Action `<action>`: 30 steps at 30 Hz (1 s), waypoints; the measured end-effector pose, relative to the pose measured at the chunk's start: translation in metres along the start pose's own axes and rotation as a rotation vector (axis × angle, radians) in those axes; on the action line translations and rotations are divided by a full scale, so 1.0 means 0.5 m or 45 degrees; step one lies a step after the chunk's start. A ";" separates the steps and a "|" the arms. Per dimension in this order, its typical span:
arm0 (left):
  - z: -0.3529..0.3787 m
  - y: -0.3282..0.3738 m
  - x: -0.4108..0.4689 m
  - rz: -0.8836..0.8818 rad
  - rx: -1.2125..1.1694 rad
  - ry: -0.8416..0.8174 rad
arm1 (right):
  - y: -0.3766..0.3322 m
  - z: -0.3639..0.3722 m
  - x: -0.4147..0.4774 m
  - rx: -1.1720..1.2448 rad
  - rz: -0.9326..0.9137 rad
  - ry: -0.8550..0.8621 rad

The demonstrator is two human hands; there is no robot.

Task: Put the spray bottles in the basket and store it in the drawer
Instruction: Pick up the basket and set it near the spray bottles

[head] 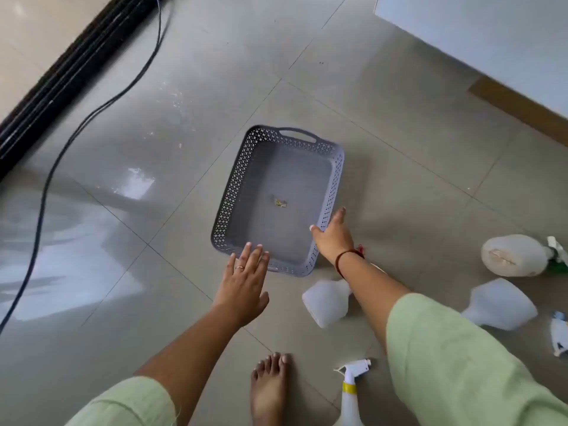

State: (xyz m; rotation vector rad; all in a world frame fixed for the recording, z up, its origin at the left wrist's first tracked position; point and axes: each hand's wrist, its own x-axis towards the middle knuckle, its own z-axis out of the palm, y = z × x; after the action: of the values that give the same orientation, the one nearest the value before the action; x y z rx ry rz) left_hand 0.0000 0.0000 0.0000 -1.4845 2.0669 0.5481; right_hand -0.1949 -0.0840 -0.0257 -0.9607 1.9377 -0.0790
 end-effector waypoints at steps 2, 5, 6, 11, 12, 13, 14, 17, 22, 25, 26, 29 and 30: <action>0.016 -0.009 0.011 -0.006 -0.021 0.018 | 0.001 0.028 0.029 0.092 0.130 0.006; 0.033 -0.032 0.020 0.008 0.029 0.034 | 0.011 0.059 0.057 0.127 0.181 0.006; 0.029 -0.036 0.019 -0.019 0.027 0.037 | 0.015 0.060 0.055 0.126 0.162 0.022; -0.010 -0.009 -0.033 -0.395 -0.349 0.187 | 0.049 0.014 0.000 0.265 0.112 0.082; -0.021 0.004 -0.046 -0.482 -0.454 0.242 | 0.056 0.000 -0.022 0.300 0.120 0.086; -0.035 0.020 -0.061 -0.573 -0.562 0.283 | 0.068 -0.018 -0.047 0.338 0.131 0.101; -0.051 0.037 -0.074 -0.666 -0.675 0.316 | 0.081 -0.039 -0.077 0.380 0.143 0.113; -0.105 0.099 -0.118 -0.903 -1.034 0.351 | 0.127 -0.098 -0.174 0.501 0.178 0.142; -0.195 0.239 -0.198 -0.752 -1.510 0.353 | 0.210 -0.202 -0.363 0.635 0.282 0.162; -0.238 0.323 -0.263 -0.778 -1.678 0.270 | 0.264 -0.263 -0.468 0.671 0.289 0.212; -0.247 0.350 -0.291 -0.770 -1.715 0.269 | 0.284 -0.288 -0.506 0.677 0.281 0.232; -0.246 0.398 -0.345 -0.752 -1.747 0.293 | 0.340 -0.326 -0.584 0.747 0.273 0.260; -0.246 0.416 -0.366 -0.744 -1.788 0.282 | 0.363 -0.340 -0.616 0.731 0.263 0.276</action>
State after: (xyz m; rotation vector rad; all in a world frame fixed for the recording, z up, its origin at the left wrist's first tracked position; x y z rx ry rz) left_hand -0.1735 0.1250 0.2146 -2.8039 1.0790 1.8063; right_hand -0.3548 0.1876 0.2139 -0.3801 2.0301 -0.6052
